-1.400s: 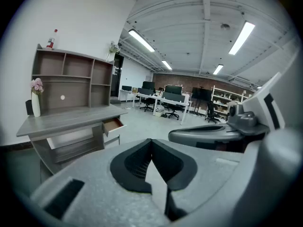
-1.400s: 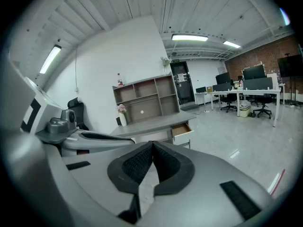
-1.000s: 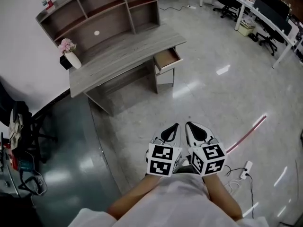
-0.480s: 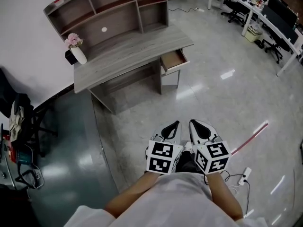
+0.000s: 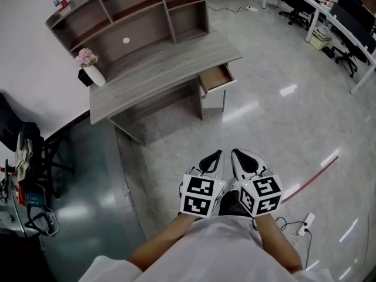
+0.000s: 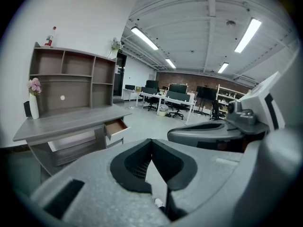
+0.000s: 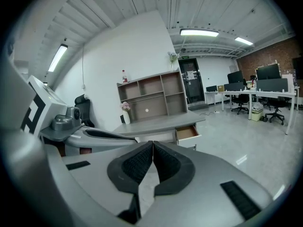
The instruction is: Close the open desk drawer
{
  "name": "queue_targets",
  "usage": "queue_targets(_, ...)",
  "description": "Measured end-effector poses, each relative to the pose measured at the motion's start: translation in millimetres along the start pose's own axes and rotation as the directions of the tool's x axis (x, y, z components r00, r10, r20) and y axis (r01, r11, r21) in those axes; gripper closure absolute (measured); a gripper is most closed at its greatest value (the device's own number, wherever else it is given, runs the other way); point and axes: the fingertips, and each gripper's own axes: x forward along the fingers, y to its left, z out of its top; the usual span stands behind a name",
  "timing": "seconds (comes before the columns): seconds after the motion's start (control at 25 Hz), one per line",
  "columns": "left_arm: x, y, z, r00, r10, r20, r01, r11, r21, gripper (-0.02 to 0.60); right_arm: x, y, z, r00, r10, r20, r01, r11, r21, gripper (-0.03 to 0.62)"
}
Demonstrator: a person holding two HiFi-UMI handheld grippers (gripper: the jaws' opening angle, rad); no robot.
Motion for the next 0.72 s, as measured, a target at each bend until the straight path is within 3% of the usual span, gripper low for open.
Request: queue_targets(0.72,151,29,66,0.99,0.112,-0.086,-0.113,0.994,-0.007,0.578,88,-136,39,0.989,0.131,-0.063,-0.127,0.99,0.056,0.592)
